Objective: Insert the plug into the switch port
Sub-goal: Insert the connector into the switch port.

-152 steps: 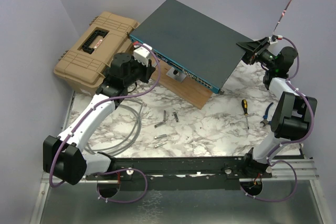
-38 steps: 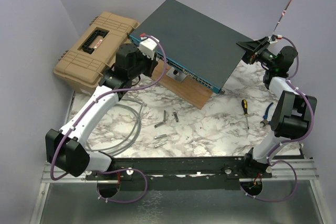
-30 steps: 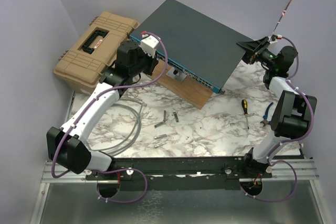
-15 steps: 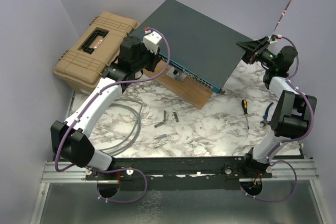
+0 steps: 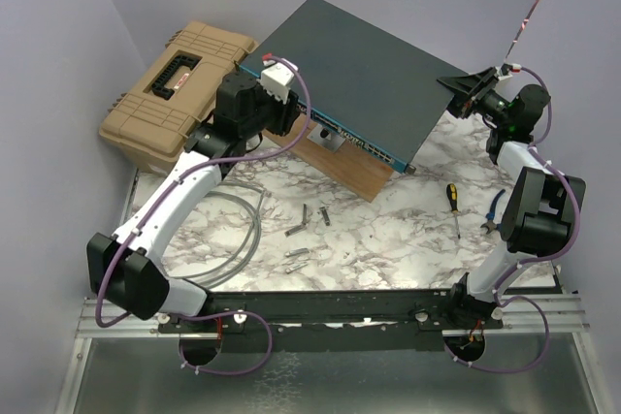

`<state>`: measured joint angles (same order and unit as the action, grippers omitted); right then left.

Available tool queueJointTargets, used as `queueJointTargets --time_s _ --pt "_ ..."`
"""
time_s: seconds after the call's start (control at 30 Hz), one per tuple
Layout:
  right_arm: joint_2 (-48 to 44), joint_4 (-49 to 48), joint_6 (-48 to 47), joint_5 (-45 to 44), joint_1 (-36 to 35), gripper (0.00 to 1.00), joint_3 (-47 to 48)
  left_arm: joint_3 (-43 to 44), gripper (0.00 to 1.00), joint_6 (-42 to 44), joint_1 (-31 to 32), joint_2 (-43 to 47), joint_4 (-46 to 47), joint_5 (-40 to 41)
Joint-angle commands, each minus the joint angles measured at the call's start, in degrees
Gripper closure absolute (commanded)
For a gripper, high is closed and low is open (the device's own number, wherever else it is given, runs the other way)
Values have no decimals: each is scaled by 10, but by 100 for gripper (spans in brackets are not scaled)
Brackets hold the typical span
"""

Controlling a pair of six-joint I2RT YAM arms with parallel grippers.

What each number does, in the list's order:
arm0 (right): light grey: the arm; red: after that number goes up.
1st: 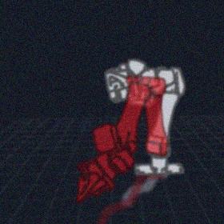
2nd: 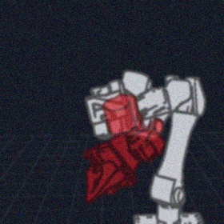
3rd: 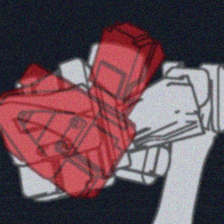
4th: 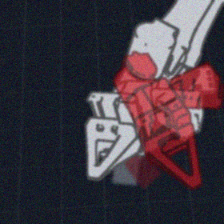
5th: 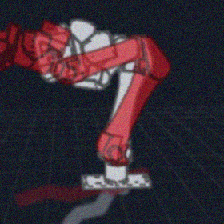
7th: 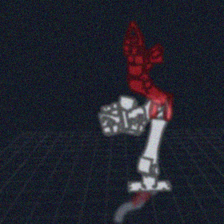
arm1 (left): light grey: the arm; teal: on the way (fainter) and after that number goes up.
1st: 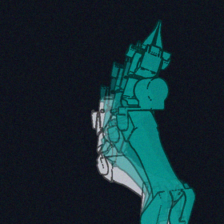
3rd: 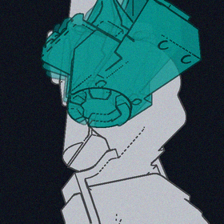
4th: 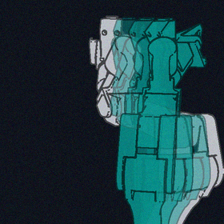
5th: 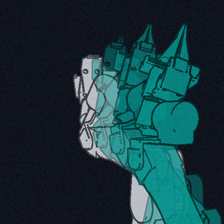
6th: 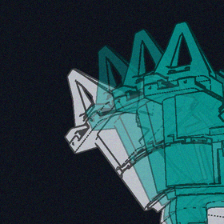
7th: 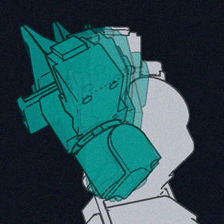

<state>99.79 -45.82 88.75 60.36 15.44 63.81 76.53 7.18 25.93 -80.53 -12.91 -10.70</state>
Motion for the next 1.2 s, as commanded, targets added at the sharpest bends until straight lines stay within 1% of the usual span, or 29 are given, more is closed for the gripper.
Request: queueJointTargets --time_s 0.0,0.2,0.33,0.4,0.5,0.7,0.8,0.83,1.17 --pt "16 -16 -20 14 -1 88 17 -31 53 1 7 47 14 4" --pt "17 -8 -25 15 -1 88 19 -64 51 5 3 81 1 18" --pt "17 -5 -27 14 -1 88 20 -83 52 1 2 88 -4 18" --pt "18 -4 -27 15 -1 88 20 -87 58 -1 2 89 -4 17" --pt "19 -2 -28 15 -1 88 21 -87 71 -1 1 84 -4 15" --pt "19 -1 -29 14 -1 88 23 -66 91 4 1 64 -2 13" --pt "20 -1 -29 14 -1 88 23 -57 99 6 1 55 2 12" --pt "19 -1 -29 15 -1 88 23 -54 100 6 1 52 4 12" --pt "18 -1 -29 15 -1 88 23 -37 100 6 1 35 16 9"
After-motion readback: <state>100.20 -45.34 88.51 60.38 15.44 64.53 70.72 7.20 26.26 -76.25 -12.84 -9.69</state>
